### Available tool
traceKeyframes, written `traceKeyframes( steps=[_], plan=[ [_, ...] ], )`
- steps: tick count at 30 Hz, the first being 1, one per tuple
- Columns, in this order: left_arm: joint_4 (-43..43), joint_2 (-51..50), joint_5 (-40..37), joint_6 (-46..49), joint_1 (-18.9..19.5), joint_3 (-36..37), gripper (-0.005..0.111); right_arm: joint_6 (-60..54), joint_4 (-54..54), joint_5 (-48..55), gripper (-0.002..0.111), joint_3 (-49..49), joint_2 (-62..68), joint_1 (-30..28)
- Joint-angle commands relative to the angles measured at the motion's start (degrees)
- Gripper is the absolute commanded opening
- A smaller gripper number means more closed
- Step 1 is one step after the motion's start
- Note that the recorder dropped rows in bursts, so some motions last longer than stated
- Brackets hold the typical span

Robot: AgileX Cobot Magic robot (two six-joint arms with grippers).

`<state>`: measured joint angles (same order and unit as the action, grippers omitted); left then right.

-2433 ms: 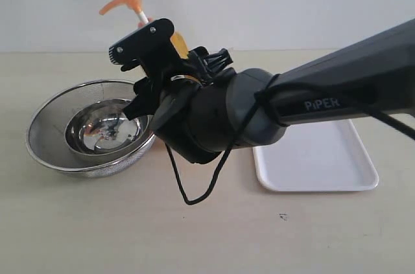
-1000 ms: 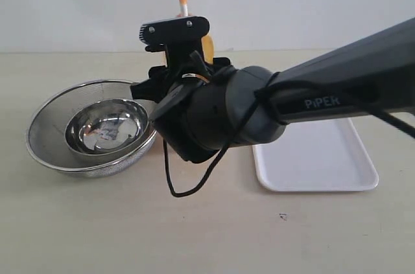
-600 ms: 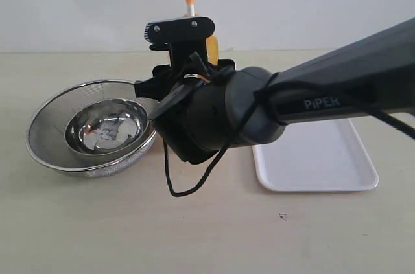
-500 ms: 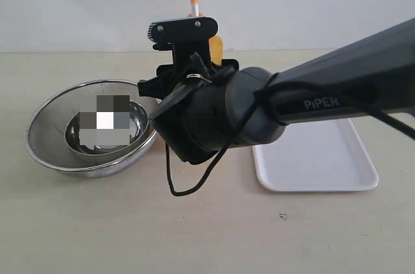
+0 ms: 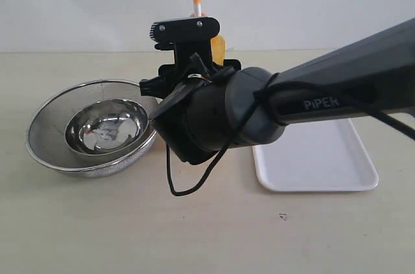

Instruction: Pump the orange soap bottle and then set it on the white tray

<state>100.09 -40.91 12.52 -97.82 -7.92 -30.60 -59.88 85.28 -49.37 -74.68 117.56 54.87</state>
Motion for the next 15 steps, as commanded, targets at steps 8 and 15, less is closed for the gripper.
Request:
traceKeyframes(
  steps=[8, 15],
  plan=[
    [-0.14, 0.52, -0.31, -0.74, -0.11, 0.07, 0.005, 2.51, -1.98, 0.59, 0.000, -0.27, -0.99, -0.05],
    [-0.14, 0.52, -0.07, -0.97, -0.11, 0.07, 0.005, -1.50, -1.00, 1.45, 0.005, -0.27, -0.99, -0.05]
  ],
)
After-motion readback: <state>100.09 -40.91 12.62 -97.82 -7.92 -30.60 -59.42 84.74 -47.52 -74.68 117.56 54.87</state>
